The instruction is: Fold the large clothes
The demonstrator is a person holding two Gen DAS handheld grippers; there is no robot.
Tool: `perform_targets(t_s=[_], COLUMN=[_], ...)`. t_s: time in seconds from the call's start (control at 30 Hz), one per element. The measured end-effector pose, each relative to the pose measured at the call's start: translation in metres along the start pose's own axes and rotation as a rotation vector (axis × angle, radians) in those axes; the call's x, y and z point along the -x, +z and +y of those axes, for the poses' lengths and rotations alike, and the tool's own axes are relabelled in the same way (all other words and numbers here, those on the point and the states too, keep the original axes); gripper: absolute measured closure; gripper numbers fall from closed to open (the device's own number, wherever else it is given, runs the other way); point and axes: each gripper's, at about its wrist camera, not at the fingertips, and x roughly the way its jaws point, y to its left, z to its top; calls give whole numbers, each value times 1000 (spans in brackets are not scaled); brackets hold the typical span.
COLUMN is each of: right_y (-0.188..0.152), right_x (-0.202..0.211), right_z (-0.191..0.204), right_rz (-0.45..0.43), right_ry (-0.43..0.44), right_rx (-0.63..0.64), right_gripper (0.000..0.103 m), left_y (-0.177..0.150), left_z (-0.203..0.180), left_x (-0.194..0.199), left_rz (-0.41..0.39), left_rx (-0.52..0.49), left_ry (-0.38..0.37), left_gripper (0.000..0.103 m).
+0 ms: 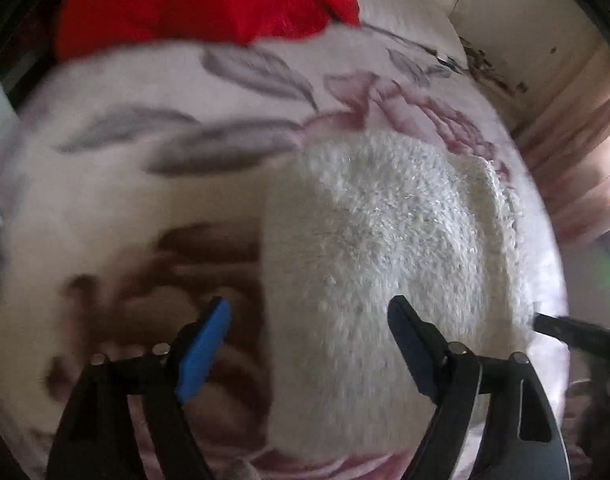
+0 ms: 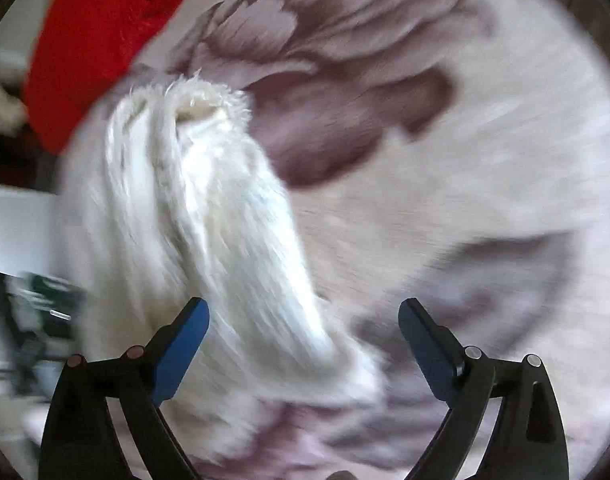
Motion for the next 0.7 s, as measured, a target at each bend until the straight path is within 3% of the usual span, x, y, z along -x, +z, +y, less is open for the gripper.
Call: perform_targets(t_s=[0.03,0.07,0.1,0.27,0.47,0.7], right_y=[-16,-25,-41,-73,-127,-199], right_x=[16,23,38,93,190,331], right_z=[11,12,20,29,56,72], right_rz=[-38,-59,-90,-178,-277,-414], right_ry=[-112,-152,-194,-224,-236,-259], right_rx=[39,54,69,68,58,91], right_gripper=[0,0,0,0,0,0], left_y=[-3,-8,-17,-39,-55,-89], left_z=[-5,-6,-12,-24,-52,-79], left_x=[7,16,31,91,177,301], left_rz=[-8,-10,-13,-44,-117,-201], left_rx=[-8,-11,-14,16,20,17], left_ry=[21,34,45,95,148,176], left_gripper=[8,0,0,0,0,0])
